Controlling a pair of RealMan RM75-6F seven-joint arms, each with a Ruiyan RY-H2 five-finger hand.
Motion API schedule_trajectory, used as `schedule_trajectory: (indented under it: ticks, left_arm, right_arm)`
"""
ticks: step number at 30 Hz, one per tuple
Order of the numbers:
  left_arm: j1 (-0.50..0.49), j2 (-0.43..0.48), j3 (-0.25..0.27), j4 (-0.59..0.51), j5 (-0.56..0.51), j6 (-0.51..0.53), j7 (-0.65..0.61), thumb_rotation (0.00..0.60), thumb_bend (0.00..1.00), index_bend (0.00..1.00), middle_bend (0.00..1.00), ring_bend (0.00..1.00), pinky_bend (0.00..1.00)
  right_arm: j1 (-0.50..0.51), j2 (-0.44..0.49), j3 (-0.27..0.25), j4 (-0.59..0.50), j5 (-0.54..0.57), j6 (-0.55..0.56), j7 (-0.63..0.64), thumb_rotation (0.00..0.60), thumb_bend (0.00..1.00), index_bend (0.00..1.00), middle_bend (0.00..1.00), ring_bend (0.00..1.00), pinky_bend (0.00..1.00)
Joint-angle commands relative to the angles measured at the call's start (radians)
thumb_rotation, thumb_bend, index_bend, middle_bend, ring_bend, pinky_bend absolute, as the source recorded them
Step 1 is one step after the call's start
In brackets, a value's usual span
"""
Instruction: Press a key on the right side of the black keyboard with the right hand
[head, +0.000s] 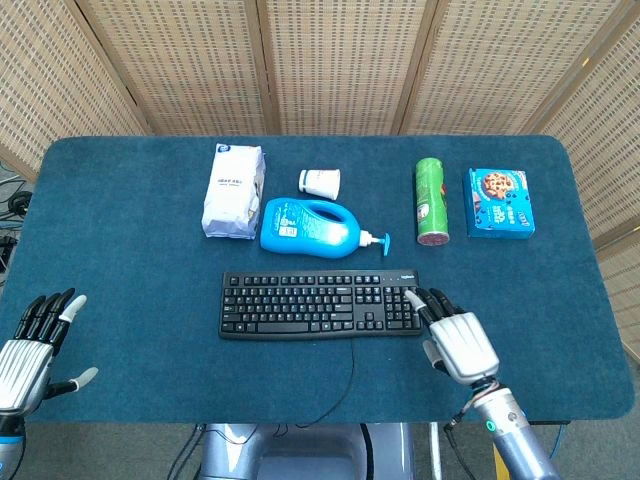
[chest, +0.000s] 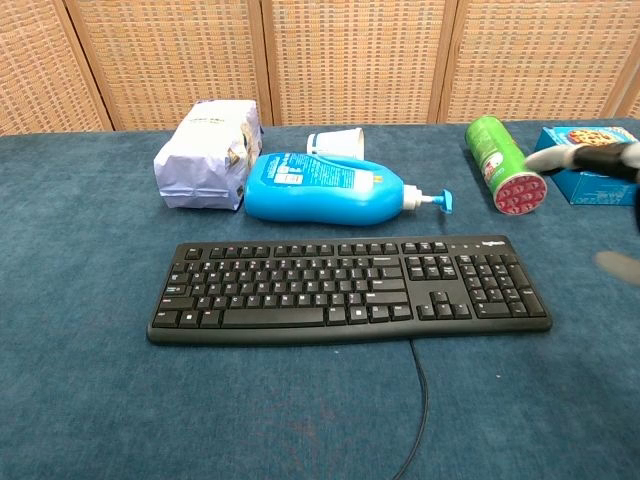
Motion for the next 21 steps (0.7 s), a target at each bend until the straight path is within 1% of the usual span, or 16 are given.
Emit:
schedule_trajectory:
  ticks: [1,3,8,13,21]
  left_arm:
    - [-0.001,-0.003,-0.001,0.003,-0.003,-0.002,0.000,0.600,0.00,0.00,0.00,0.00,0.00]
    - [-0.002,-0.006,-0.002,0.005,-0.005,-0.005,0.003,0.600,0.00,0.00,0.00,0.00,0.00]
    - [-0.001,-0.011,-0.004,0.008,-0.002,0.002,0.008,0.600,0.00,0.00,0.00,0.00,0.00]
    - [0.000,-0.014,-0.008,0.012,-0.005,0.008,0.008,0.600,0.00,0.00,0.00,0.00,0.00]
    - [0.004,-0.018,-0.007,0.015,-0.002,0.016,0.011,0.600,0.00,0.00,0.00,0.00,0.00]
  right_arm:
    - [-0.126,0.041,-0.076,0.154,-0.195,0.141,0.197,0.600,0.38,0.00,0.00,0.00,0.24]
    - [-0.165,0.036,-0.085,0.229,-0.257,0.204,0.254,0.600,0.35,0.00,0.00,0.00,0.15]
    - [-0.234,0.008,-0.077,0.362,-0.319,0.287,0.338,0.600,0.32,0.00,0.00,0.00,0.07]
    - [-0.269,-0.010,-0.057,0.432,-0.339,0.309,0.370,0.600,0.31,0.00,0.00,0.00,0.06]
    - [-0.303,-0.009,-0.024,0.454,-0.362,0.310,0.398,0.600,0.31,0.00,0.00,0.00,0.05]
